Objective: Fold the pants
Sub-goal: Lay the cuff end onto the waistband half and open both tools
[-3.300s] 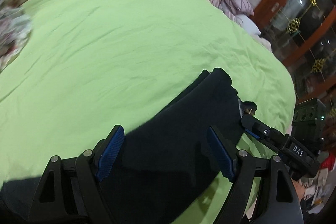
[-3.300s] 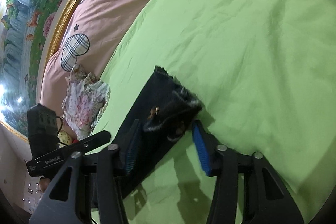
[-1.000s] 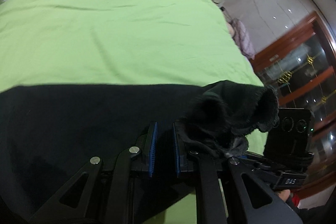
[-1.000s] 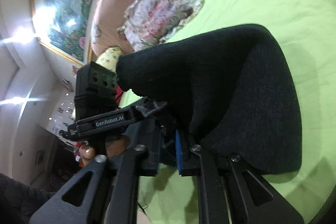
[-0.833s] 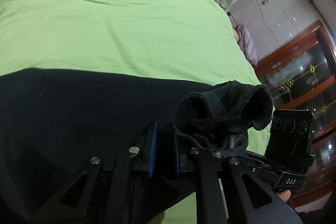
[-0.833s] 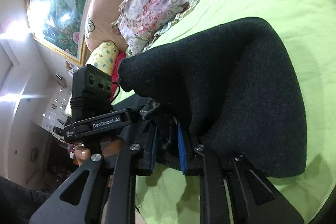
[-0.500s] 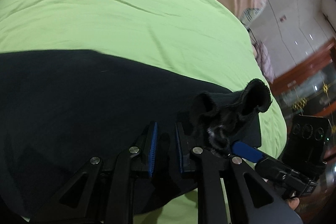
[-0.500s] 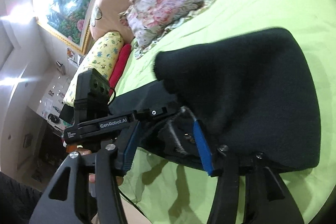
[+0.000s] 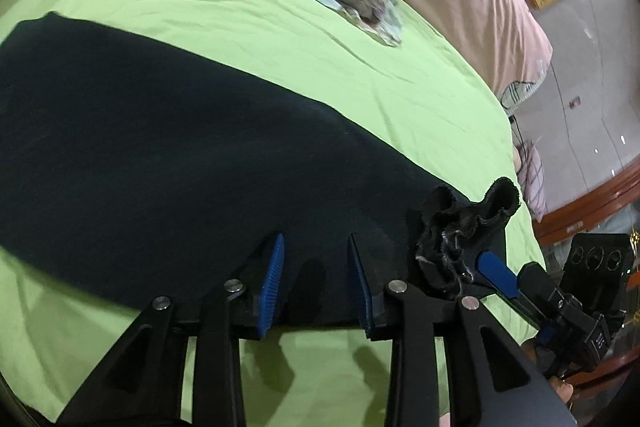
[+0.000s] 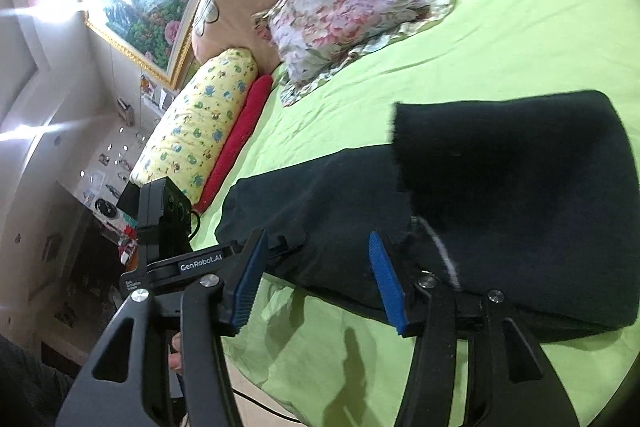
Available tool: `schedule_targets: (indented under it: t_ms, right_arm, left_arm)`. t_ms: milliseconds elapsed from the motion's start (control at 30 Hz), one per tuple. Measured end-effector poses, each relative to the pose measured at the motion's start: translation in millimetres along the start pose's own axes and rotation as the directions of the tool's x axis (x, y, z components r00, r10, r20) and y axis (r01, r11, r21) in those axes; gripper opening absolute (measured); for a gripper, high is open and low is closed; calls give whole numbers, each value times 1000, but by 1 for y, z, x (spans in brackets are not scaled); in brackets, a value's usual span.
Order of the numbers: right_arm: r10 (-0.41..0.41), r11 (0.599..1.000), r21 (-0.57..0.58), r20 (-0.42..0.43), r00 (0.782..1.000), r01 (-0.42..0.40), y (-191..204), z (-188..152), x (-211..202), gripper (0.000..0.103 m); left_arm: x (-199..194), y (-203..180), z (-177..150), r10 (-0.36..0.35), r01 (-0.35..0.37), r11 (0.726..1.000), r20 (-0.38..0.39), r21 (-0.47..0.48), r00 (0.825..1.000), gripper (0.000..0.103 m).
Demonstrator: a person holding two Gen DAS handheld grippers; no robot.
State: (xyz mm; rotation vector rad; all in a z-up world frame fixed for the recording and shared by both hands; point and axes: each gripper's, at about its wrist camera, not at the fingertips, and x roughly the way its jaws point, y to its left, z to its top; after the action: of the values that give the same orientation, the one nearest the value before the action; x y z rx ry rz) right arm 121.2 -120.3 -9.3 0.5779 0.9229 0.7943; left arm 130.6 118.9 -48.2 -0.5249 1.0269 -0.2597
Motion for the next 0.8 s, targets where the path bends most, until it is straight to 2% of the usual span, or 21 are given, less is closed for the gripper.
schedule_targets:
  t_ms: [100,500,600,700,800]
  right_arm:
    - [6,999,-33,-13,1000,-6,10,1,5,54]
    - [15,994,-104,-62,998,-21,37,10,25,55]
    - [16,991,-131,-80,997,-26,46,14,35,55]
    - [25,987,-153,-96,995,-40,54,18,44,55]
    - [29,981,-189,-123,992,-53,65,23,57,55]
  left_arm:
    - [-14,9,-6,29,-28,999,29,-15,999,35]
    - [-69,55,-34,80,-69,992,101,-109,992,40]
    - [-82,70,-38,100,-81,985,120,-149,988,40]
    - [-95,85,-40,127,-100,976,133,-195,983,48]
    - [-107,99,-40,145,-107,966,150,-235,978,48]
